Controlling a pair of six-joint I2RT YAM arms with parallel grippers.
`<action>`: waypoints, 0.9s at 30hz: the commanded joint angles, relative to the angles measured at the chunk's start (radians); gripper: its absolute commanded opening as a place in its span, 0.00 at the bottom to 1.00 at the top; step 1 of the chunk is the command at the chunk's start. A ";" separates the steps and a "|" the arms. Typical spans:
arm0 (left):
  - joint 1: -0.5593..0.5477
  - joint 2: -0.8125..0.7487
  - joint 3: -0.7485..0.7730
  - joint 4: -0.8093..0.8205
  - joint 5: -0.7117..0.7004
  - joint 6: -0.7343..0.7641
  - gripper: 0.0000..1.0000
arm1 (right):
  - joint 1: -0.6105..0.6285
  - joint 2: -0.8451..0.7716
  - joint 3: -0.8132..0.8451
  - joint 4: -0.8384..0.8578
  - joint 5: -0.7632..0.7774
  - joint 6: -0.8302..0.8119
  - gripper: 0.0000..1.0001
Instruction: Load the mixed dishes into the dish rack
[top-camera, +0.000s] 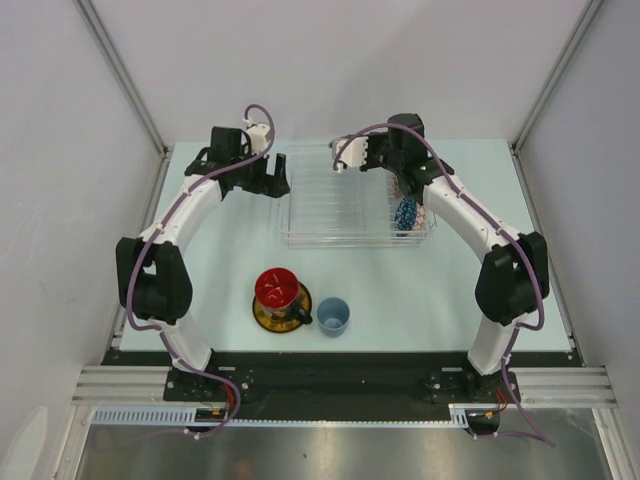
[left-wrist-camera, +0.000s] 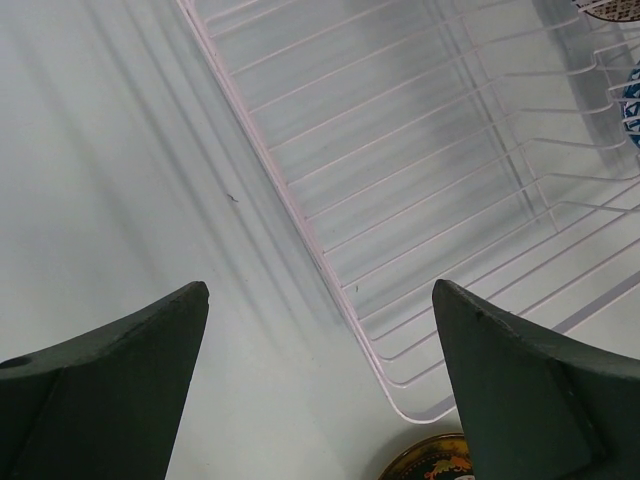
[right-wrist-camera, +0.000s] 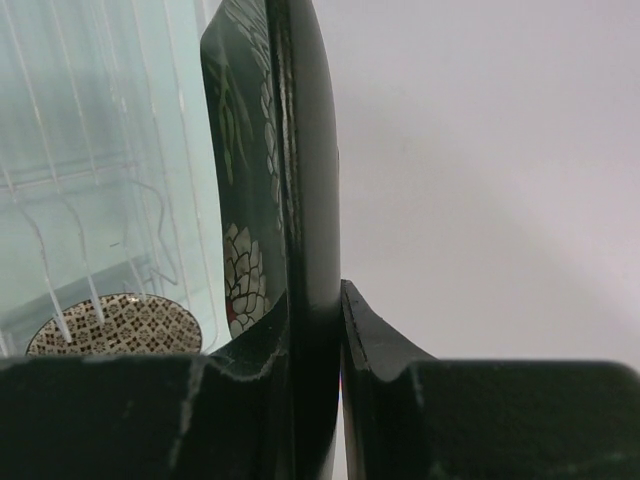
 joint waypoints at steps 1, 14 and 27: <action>0.006 -0.037 0.005 0.027 0.003 -0.018 1.00 | -0.025 0.008 0.091 0.180 -0.076 -0.041 0.00; 0.004 -0.023 -0.021 0.057 0.003 -0.017 1.00 | -0.043 0.085 0.077 0.206 -0.098 -0.032 0.00; 0.004 -0.017 -0.048 0.074 0.011 -0.015 1.00 | -0.077 0.105 0.080 0.288 -0.081 -0.021 0.00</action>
